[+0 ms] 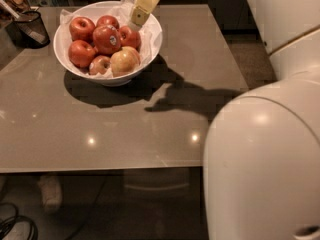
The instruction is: Pick apple from white bowl
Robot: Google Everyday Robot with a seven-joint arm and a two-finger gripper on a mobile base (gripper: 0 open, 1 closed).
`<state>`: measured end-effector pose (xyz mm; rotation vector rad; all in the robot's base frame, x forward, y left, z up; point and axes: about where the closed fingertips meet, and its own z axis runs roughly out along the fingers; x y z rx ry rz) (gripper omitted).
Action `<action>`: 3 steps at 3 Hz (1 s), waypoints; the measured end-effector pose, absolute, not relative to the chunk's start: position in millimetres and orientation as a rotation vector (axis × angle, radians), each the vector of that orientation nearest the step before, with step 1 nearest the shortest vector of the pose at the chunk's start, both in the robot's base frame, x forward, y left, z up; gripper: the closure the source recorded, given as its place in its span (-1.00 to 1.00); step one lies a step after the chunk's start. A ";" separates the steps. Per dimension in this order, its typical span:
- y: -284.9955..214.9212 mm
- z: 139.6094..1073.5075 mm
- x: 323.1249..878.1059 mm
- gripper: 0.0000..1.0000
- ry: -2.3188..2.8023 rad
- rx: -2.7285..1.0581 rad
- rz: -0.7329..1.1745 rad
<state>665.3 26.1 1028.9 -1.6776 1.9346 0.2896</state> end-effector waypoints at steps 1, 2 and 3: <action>41.1 1028.8 673.5 -0.68 1.914 -1.689 0.323; 51.6 1027.8 679.2 -0.74 1.904 -1.694 0.345; 65.9 1019.0 683.9 -0.86 1.903 -1.725 0.361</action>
Offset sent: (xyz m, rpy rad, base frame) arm 0.0171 0.0227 0.0077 0.0038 0.0686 0.0638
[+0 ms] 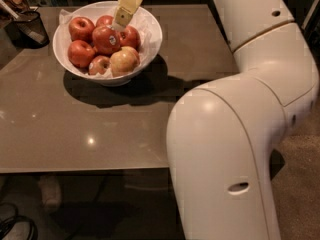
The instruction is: Pick apple from white bowl
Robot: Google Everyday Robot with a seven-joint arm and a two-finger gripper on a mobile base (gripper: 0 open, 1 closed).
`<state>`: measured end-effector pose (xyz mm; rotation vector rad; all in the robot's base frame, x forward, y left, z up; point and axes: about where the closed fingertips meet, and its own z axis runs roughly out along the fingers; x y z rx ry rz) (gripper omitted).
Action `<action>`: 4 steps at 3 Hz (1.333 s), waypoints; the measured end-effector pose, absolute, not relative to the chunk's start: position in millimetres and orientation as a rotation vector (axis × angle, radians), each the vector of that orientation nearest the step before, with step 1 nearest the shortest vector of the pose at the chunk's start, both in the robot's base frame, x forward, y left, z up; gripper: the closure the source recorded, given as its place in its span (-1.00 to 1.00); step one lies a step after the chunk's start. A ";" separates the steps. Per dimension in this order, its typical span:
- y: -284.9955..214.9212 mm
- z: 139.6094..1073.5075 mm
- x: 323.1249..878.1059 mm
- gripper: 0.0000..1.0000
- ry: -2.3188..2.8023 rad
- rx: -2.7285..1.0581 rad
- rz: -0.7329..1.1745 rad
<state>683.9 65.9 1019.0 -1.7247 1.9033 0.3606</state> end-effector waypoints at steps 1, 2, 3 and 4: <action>79.3 1009.1 689.1 -0.90 1.912 -1.742 0.380; 92.8 1000.3 693.3 -0.88 1.928 -1.740 0.415; 104.5 991.1 696.8 -0.88 1.952 -1.727 0.455; 111.9 981.9 698.8 -0.88 1.983 -1.707 0.499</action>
Offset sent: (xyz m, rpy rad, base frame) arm 0.0072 0.0192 -0.0178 -0.0615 0.1629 0.0418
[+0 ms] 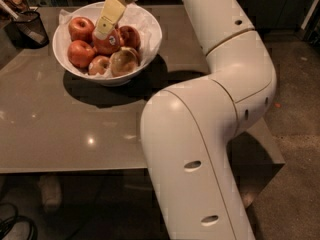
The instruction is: Pick apple from white bowl
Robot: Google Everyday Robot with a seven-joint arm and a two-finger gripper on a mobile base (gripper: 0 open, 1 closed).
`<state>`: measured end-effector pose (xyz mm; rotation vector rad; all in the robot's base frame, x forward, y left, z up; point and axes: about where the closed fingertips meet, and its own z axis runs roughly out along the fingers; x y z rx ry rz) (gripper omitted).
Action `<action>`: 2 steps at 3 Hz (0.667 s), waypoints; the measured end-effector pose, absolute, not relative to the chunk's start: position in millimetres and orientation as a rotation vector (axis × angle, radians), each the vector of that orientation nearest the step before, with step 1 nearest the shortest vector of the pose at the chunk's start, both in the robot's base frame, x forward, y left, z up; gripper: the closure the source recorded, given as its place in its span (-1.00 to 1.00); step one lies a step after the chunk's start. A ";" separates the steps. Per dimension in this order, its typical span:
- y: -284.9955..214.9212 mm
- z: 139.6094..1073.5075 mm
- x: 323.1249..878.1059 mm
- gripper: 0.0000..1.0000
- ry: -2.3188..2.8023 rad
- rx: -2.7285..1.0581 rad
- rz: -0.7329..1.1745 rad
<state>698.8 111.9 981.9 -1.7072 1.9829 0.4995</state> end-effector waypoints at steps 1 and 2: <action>117.0 975.2 699.3 -0.88 2.025 -1.674 0.540; 123.2 969.4 698.8 -0.88 2.075 -1.628 0.584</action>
Offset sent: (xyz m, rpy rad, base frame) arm -0.0194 -0.0024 -0.0169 -0.0285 0.2078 -0.0763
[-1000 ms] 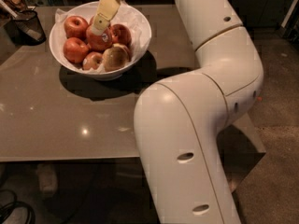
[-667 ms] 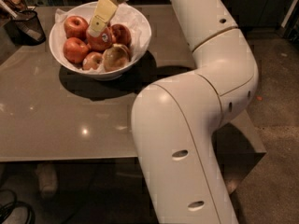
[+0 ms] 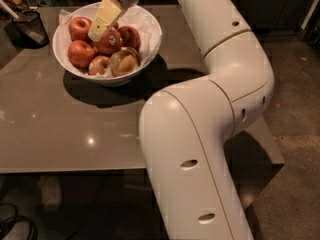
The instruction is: Pick apple from white bowl
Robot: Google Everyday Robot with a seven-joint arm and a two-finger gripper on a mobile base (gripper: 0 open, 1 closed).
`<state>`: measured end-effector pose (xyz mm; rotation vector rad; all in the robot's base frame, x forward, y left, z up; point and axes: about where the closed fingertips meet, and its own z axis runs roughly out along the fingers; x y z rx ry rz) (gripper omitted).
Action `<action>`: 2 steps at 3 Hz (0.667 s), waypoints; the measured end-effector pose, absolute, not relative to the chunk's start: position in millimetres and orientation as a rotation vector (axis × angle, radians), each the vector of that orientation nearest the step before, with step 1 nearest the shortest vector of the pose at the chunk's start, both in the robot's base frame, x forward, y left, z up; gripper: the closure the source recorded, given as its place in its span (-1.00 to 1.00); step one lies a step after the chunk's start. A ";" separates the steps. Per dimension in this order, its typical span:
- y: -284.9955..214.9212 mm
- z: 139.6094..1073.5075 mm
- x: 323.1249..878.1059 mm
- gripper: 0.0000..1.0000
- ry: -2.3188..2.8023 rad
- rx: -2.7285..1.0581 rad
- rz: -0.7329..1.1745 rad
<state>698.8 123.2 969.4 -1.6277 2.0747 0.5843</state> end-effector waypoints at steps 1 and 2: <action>130.3 963.5 698.1 -0.86 2.113 -1.601 0.618; 135.4 955.4 699.0 -0.86 2.140 -1.587 0.646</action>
Offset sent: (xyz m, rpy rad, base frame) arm -0.0093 -0.0017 -0.0174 -0.0506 0.1598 -0.0109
